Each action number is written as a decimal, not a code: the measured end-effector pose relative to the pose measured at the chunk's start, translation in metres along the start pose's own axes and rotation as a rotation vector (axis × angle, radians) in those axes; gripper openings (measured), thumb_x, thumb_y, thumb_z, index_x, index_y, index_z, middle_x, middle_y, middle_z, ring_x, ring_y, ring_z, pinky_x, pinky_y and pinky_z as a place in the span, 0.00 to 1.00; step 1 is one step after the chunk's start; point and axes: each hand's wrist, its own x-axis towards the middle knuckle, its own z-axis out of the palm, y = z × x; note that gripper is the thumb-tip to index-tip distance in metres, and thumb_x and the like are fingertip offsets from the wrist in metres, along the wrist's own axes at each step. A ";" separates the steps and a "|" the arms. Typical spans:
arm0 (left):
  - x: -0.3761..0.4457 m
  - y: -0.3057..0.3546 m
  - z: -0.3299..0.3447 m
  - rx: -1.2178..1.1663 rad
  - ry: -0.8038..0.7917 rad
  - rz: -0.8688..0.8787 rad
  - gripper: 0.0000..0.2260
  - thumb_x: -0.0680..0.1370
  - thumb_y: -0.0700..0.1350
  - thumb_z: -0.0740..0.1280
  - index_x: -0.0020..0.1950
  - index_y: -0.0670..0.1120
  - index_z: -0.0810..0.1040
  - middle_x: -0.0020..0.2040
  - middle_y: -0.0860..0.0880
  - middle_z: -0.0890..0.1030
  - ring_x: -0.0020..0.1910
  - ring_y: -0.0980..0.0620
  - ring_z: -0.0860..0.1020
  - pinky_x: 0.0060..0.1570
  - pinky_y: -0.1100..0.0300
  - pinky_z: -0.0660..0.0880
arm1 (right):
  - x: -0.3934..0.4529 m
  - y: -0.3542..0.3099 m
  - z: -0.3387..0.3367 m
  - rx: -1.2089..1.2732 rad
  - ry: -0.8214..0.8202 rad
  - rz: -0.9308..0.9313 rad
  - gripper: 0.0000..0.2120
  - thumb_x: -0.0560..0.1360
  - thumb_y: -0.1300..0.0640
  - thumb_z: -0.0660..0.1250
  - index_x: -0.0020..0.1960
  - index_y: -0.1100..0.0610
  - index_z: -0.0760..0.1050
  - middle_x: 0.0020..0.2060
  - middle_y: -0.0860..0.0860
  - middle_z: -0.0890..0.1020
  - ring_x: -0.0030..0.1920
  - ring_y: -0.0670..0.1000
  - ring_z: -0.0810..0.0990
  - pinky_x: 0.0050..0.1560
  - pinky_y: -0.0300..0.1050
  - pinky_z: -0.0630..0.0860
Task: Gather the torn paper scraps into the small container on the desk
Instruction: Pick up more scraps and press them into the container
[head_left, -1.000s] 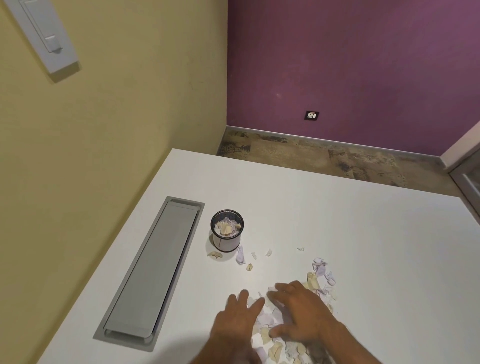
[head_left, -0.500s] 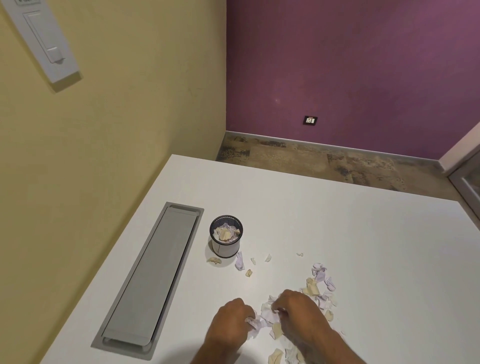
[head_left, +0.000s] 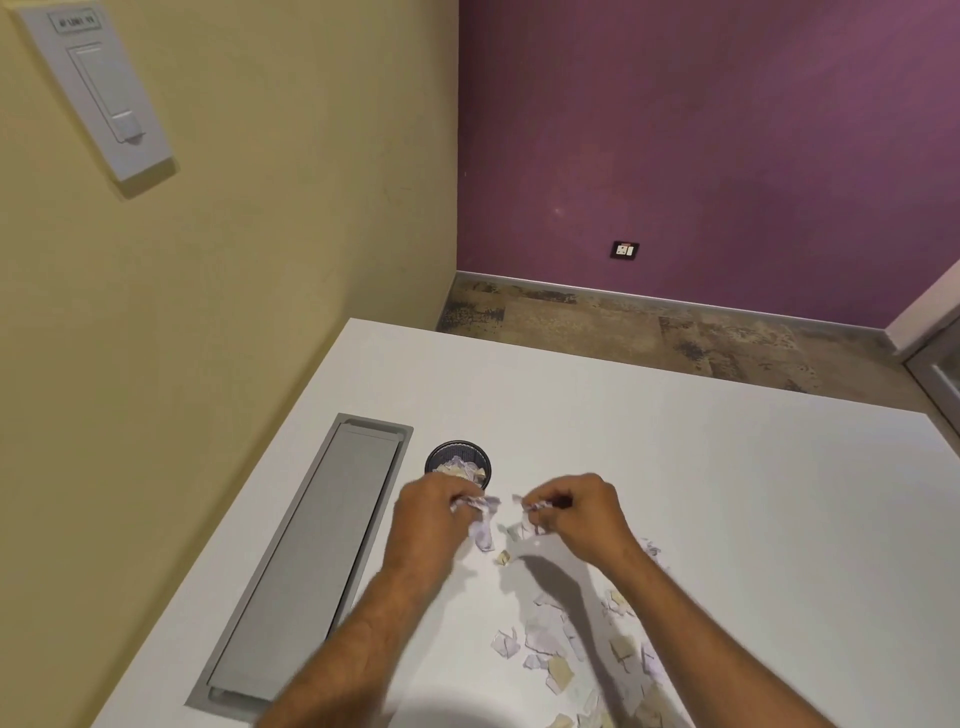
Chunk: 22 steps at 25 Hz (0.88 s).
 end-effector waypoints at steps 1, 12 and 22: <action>0.013 0.004 -0.005 0.042 0.030 0.001 0.08 0.71 0.35 0.74 0.44 0.49 0.87 0.42 0.51 0.84 0.38 0.57 0.81 0.36 0.72 0.77 | 0.010 -0.012 0.003 0.033 0.017 -0.009 0.09 0.66 0.69 0.77 0.42 0.57 0.86 0.35 0.54 0.86 0.38 0.54 0.85 0.46 0.51 0.84; 0.078 0.001 0.016 0.684 -0.259 0.115 0.08 0.75 0.41 0.67 0.53 0.45 0.81 0.52 0.42 0.83 0.50 0.40 0.81 0.47 0.53 0.77 | 0.071 -0.046 0.037 -0.035 0.034 -0.016 0.11 0.66 0.71 0.72 0.42 0.58 0.86 0.39 0.54 0.87 0.41 0.52 0.85 0.47 0.49 0.83; 0.096 0.011 -0.013 0.382 -0.383 0.002 0.10 0.69 0.44 0.75 0.49 0.48 0.84 0.46 0.49 0.85 0.46 0.49 0.83 0.47 0.56 0.81 | 0.082 -0.052 0.049 -0.133 0.050 -0.029 0.10 0.67 0.67 0.72 0.43 0.54 0.86 0.38 0.49 0.87 0.38 0.45 0.82 0.43 0.38 0.79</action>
